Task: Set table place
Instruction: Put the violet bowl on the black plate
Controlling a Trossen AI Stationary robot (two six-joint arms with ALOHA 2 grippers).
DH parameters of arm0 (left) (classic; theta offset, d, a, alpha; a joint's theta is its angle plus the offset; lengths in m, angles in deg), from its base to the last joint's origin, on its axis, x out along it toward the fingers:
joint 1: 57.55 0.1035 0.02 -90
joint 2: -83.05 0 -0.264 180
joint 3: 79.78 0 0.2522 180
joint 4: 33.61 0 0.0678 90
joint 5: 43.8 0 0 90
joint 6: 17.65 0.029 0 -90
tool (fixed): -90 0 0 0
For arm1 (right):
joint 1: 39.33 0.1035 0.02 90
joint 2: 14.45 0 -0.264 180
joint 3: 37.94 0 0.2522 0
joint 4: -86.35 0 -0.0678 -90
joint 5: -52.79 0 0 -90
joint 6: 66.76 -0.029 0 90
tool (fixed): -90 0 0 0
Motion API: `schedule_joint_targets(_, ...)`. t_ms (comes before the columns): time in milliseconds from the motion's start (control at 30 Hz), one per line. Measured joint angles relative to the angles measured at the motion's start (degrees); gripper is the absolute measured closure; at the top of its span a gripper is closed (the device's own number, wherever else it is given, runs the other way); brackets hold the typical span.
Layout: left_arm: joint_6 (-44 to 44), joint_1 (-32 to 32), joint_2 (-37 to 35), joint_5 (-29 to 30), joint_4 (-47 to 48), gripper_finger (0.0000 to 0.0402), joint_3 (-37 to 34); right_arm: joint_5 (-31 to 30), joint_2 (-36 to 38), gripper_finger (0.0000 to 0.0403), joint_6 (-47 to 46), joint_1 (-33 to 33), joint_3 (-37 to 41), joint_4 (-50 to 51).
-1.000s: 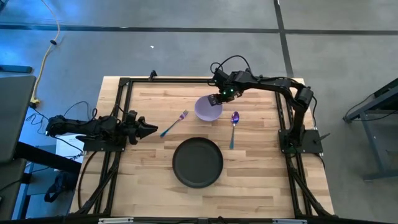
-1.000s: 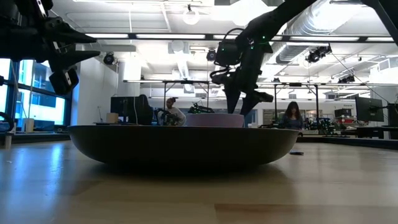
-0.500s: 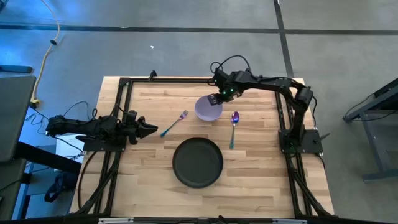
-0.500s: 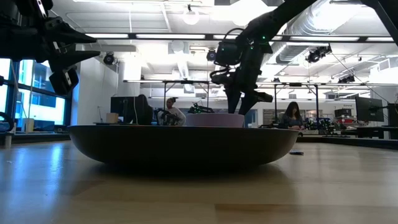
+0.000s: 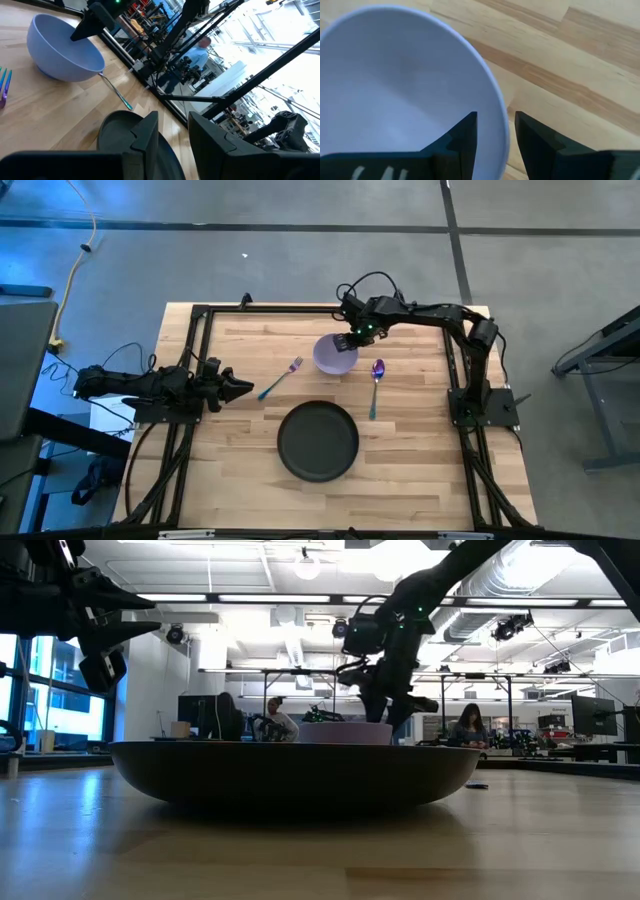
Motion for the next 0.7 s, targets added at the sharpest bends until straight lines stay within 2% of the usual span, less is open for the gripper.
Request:
schedule_joint_targets(200, 0.0, 0.0, 0.0, 0.0, 0.0, 0.0307, 0.0, -0.2, 0.0, 0.0299, 0.0, 0.0, 0.0, 0.0)
schedule_joint_targets(433, 0.0, 0.0, 0.0, 0.0, 0.0, 0.0307, 0.0, -1.8, 0.0, 0.039, 0.0, 0.0, 0.0, 0.0)
schedule_joint_targets(700, 0.0, 0.0, 0.0, 0.0, 0.0, 0.0307, 0.0, -2.0, 0.1, 0.04, -0.2, 0.9, 0.0, 0.0)
